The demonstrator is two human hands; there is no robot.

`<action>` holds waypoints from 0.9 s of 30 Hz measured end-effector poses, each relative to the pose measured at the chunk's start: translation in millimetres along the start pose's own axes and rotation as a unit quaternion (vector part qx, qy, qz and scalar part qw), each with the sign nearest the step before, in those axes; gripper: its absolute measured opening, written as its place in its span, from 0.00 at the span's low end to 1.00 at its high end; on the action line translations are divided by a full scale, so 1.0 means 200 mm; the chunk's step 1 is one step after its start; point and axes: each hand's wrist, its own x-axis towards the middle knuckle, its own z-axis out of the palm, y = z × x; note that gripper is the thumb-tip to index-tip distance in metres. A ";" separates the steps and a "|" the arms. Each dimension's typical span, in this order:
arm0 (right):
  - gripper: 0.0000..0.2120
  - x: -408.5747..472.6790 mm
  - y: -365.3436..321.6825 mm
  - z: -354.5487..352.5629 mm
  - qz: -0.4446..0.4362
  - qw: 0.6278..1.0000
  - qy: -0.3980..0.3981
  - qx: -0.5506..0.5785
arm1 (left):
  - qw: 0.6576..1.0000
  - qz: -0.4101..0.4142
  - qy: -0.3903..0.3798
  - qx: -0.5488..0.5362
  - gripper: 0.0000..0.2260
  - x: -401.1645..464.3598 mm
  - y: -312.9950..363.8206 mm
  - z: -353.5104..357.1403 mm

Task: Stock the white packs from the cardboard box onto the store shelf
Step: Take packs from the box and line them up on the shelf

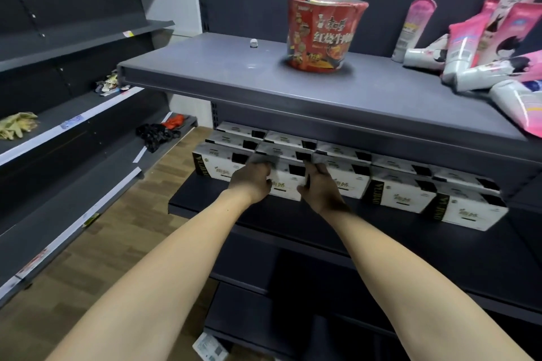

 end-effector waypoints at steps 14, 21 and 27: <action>0.28 -0.92 1.09 -0.77 0.285 0.950 0.044 -0.122 | 0.939 0.329 -0.083 -0.060 0.02 0.06 1.47 0.49; 0.17 -1.64 1.47 -1.09 0.408 0.891 0.172 -0.099 | 0.867 0.453 -0.182 -0.097 0.06 -0.21 2.27 0.77; 0.13 -2.16 1.79 -1.07 0.494 0.849 0.171 -0.074 | 0.821 0.530 -0.212 0.000 0.05 -0.51 2.66 1.13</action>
